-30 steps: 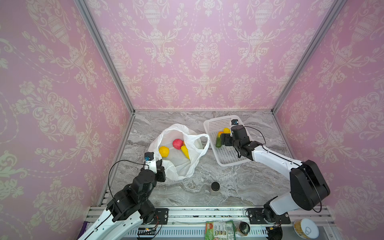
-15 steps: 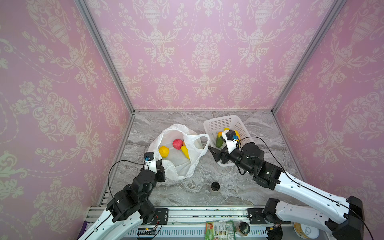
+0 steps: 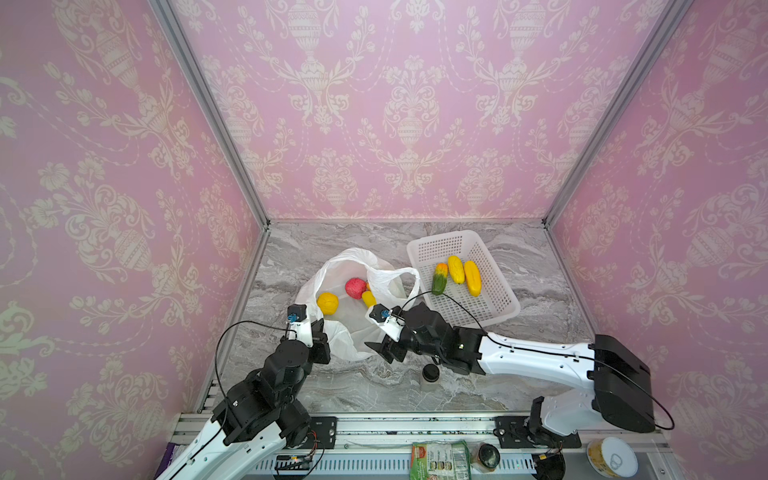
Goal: Untie the knot of the plastic bag and take out the fruit
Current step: 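Move the right gripper back over the bag and lower it inside, then grasp the yellow elongated fruit in the bag with the right gripper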
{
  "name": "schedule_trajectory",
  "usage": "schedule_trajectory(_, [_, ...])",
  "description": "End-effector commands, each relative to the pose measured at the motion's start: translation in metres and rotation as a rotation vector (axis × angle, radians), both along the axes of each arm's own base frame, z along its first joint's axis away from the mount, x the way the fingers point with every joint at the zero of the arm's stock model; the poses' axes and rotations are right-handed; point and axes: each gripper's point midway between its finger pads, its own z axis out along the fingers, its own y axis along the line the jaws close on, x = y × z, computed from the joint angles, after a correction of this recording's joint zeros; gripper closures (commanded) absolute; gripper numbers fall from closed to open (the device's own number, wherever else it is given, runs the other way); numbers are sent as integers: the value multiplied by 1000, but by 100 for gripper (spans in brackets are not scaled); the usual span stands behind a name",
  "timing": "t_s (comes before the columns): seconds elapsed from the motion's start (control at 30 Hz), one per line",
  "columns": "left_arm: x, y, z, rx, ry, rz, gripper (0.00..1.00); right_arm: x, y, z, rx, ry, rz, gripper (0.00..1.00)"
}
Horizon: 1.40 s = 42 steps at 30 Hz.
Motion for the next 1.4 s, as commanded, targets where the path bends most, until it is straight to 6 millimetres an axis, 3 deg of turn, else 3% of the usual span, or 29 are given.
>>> schedule_trajectory(0.0, [-1,1,-4,-3,5,3,93,30,8,-12,-36,52,-114,31])
schedule_trajectory(0.2, [-2,0,-4,-7,6,-2,93,74,29,-49,-191,70,-279,43])
schedule_trajectory(0.53, [-1,1,-3,-4,5,2,93,120,17,-92,-435,20,-503,45])
schedule_trajectory(0.87, [-2,0,-4,-8,7,-4,93,143,-13,-129,-572,13,-622,42])
schedule_trajectory(1.37, [-1,-1,-4,-4,8,-5,92,156,-25,-169,-613,99,-647,40])
